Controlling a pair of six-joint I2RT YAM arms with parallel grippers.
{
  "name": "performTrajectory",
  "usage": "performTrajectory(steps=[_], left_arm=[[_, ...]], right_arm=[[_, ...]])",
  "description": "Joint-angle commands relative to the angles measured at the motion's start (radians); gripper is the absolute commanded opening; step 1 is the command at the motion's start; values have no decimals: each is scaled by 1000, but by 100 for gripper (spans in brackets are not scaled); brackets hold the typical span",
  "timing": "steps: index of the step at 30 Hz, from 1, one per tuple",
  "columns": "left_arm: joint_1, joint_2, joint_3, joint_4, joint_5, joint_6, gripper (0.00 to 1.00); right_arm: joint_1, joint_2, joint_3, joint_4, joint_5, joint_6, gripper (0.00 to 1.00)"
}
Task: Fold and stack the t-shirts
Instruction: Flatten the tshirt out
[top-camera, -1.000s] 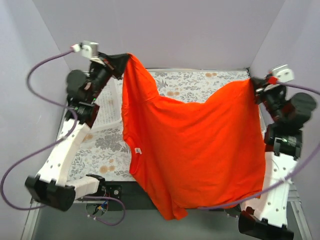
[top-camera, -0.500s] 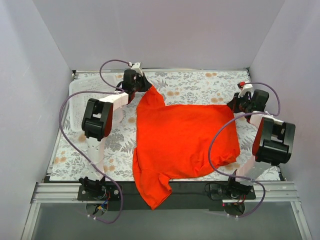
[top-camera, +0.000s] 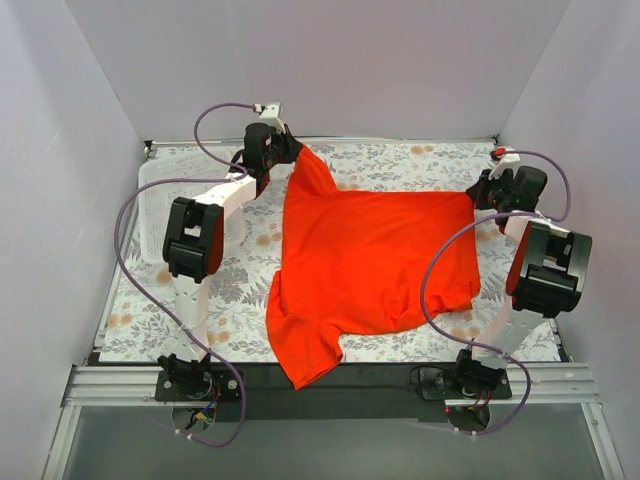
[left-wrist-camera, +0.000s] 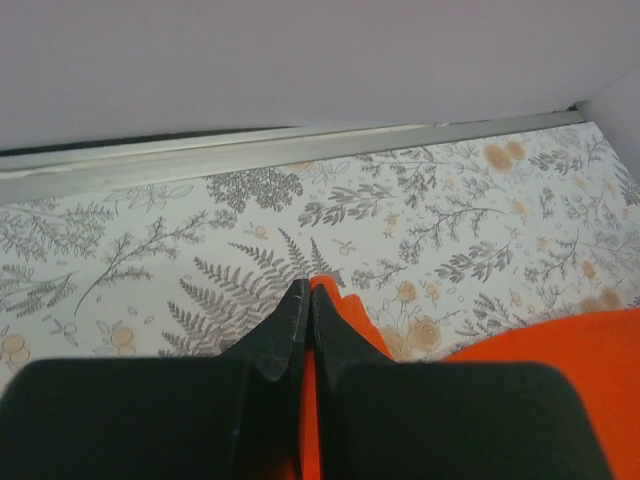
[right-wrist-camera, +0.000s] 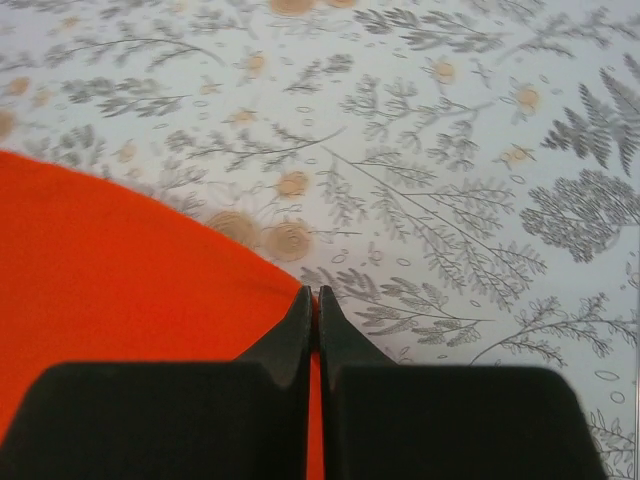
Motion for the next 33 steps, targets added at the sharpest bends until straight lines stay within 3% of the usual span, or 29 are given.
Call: performTrajectory(steps=[1,3,7,12,17,22,25,29,33], left_arm=[[-1,-211,-141,70,-24,24,0],[-2,-405,-311,148,-18,15,0],[-8,-737,-480,151,10,-3,0],[-24,-1108,-539,93,-1,-10,0],[-34,-1273,-461,61,-30,-32,0],[-33,-1265,-379,48,-48,-19,0],[-34,-1147,-333,9,-50,12,0],[-30,-931,-310,22,-99,38,0],[-28,-594,-220,42,17,-8,0]], right_arm=[[-25,-138,-16,-16,-312,-71,1],[-25,-245,-42,-144,-574,-158,1],[-22,-583,-91,-340,-697,-213,1],[-24,-904,35,-493,-604,-162,1],[-29,-1027,252,-559,-424,-44,1],[-29,-1035,384,-579,-181,13,1],[-47,-1012,377,-559,-87,0,1],[-70,-979,236,-495,13,-39,1],[-85,-934,22,-361,48,-86,1]])
